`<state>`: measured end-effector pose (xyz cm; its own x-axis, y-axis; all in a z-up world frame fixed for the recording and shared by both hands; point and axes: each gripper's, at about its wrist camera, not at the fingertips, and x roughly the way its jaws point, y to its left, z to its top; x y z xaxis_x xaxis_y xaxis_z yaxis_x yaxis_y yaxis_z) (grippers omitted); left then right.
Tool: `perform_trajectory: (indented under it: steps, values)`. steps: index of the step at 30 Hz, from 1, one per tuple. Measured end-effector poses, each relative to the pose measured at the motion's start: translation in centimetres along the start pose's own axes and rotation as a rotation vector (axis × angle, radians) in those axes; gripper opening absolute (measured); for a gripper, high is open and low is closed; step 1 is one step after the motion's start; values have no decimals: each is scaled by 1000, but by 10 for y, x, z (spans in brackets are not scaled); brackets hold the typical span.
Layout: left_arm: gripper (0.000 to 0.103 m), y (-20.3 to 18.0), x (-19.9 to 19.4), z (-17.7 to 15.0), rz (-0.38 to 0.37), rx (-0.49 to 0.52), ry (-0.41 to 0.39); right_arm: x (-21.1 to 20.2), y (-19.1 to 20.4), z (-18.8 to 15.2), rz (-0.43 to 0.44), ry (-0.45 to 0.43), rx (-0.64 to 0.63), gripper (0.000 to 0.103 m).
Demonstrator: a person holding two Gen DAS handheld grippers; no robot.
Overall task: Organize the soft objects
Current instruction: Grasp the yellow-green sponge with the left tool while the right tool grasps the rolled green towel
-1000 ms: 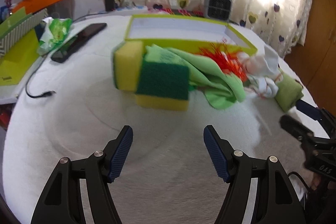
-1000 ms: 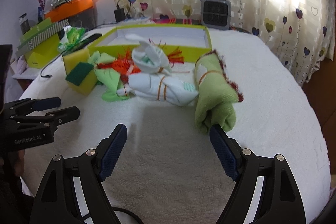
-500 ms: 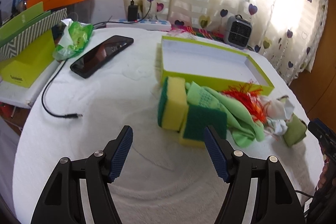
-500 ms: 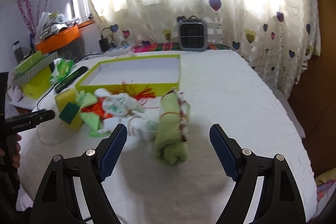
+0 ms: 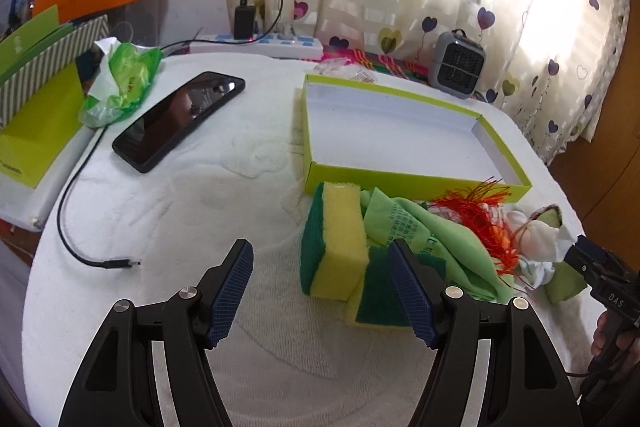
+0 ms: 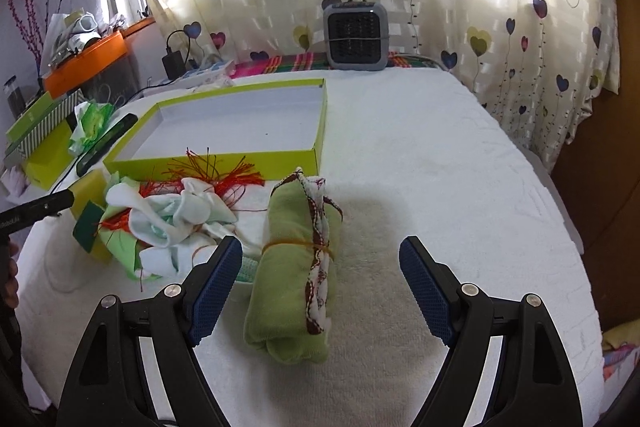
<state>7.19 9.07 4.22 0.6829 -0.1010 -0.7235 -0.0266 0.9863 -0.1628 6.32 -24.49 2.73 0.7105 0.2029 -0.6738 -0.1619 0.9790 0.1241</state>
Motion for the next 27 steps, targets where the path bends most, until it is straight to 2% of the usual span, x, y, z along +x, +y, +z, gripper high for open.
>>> perform_trajectory:
  steps: [12,15,17,22,27]
  values:
    - [68,12,23,9,20,-34,26,23,-12,3,51,72,59,80]
    - [59,13,29,8,17,-40,48,25,-12,4,64,80,61,75]
    - [58,12,30,8,15,-38,52,26,-9,4,76,85,51,69]
    - [47,10,31,9,11,-34,51,27,-4,4,93,86,32,57]
    - [35,8,29,9,5,-32,43,27,-4,4,119,87,34,49]
